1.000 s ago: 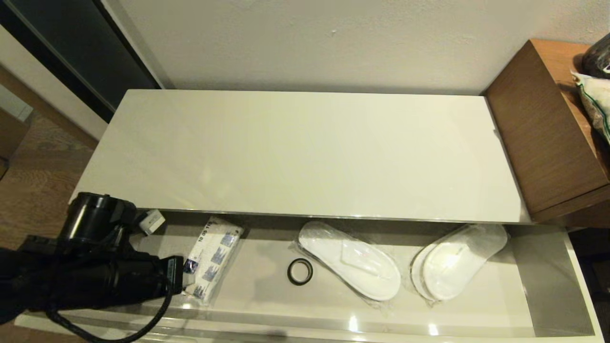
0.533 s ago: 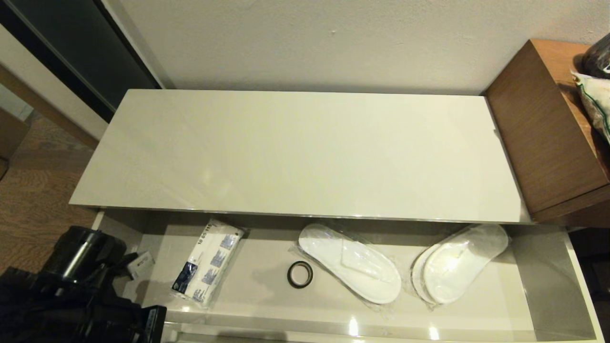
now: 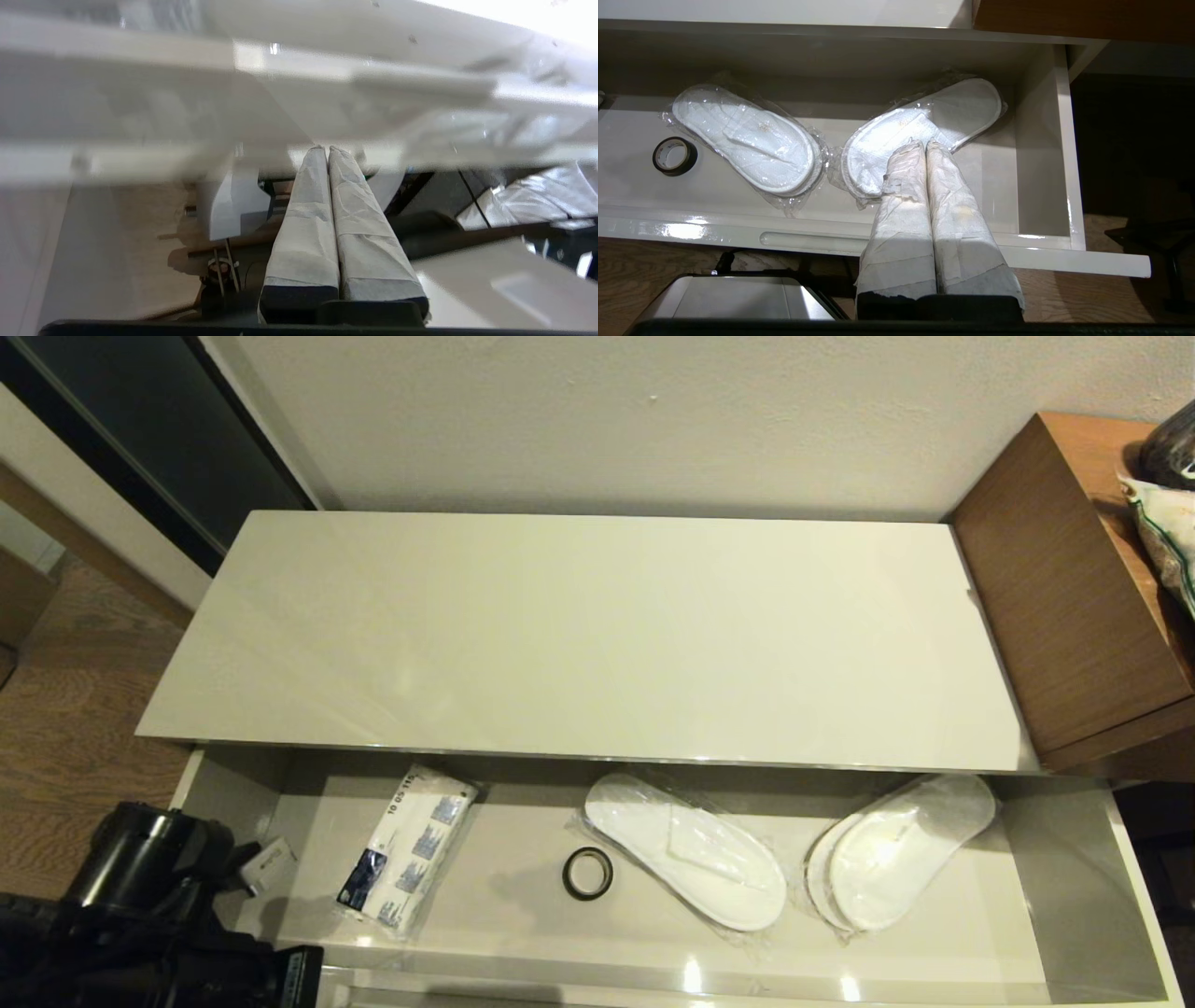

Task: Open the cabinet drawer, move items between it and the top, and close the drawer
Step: Open the drawer

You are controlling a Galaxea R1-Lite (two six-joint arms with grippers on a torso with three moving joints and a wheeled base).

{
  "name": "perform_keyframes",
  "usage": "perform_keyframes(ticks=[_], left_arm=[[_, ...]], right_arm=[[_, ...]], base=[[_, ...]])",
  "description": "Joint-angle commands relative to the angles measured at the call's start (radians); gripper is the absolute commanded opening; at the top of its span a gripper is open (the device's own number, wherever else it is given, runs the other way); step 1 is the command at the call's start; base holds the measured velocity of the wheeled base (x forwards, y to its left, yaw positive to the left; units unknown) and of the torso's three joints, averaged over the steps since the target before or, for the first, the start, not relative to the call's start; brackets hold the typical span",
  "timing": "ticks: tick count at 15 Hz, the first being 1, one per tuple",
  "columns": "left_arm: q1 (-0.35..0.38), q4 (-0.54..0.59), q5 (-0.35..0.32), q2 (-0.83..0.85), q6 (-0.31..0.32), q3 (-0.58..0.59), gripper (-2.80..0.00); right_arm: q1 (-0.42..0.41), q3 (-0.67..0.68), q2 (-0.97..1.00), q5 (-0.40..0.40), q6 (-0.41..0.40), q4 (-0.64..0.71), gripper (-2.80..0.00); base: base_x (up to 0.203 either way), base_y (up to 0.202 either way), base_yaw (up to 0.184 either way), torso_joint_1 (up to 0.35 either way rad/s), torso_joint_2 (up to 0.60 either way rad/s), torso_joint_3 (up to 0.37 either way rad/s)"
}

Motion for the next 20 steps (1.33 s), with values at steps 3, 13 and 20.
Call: perform_keyframes(ticks=[3,13,20], left_arm=[[-0.001,-0.096,0.002,0.133,-0.006,0.024,-2.8],[-0.005,0.109,-0.038,-0.149,0.001,0.112,-2.8],[-0.003,0.308,-0.067,-0.406,-0.056,0.021,-2.8]], right_arm=[[0.0,0.0,0.001,0.0,-0.001,-0.001,-2.8],[0.0,0.0,0.001,0.0,0.0,-0.001,-2.8],[0.0,0.0,0.001,0.0,0.0,-0.001,-2.8]], base=[[0.0,0.0,0.0,0.0,0.0,0.0],[0.0,0.0,0.0,0.0,0.0,0.0],[0.0,0.0,0.0,0.0,0.0,0.0]])
